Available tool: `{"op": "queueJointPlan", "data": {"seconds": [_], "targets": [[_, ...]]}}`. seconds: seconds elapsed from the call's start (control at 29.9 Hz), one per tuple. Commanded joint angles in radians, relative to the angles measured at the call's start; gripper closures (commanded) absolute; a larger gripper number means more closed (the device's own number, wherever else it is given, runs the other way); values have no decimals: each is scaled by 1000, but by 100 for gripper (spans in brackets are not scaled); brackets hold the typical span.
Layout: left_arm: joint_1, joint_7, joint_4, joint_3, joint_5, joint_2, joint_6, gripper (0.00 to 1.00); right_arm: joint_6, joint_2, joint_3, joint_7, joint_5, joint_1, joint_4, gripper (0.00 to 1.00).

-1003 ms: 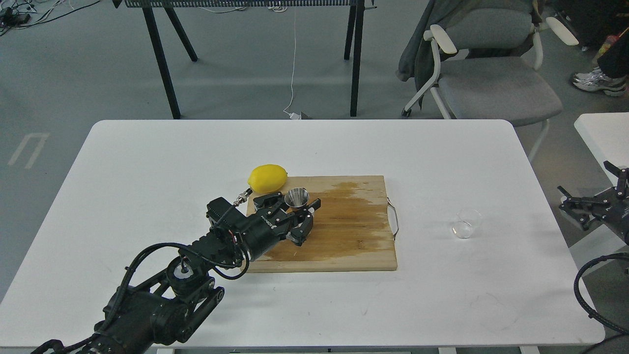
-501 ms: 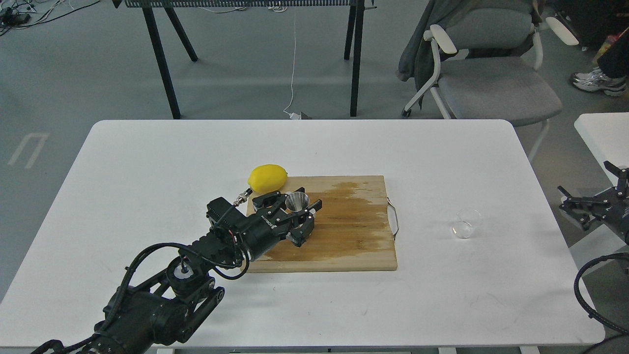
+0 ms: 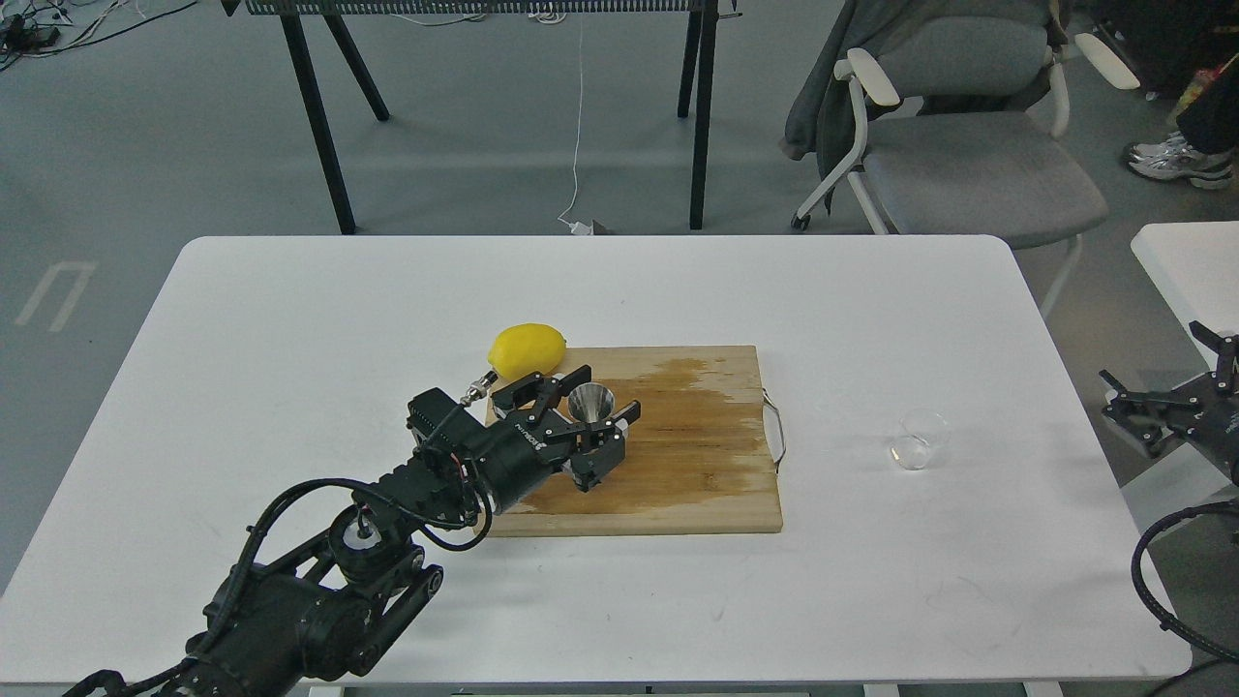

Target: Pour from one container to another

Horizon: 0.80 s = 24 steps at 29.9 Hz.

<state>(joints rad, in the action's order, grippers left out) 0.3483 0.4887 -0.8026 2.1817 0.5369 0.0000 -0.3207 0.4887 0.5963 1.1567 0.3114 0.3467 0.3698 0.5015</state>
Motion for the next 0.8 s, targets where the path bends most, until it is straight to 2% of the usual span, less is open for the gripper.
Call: {"op": "queueJointPlan", "data": {"seconds": [0.0,0.77], "targets": [[0,0,-3,0,0,0,0,18,0,0,0,0,0,0,0,0],[-8,0,-59,-75,-5,0,20,13,0,0,-2,0,0,0,0,0]]}}
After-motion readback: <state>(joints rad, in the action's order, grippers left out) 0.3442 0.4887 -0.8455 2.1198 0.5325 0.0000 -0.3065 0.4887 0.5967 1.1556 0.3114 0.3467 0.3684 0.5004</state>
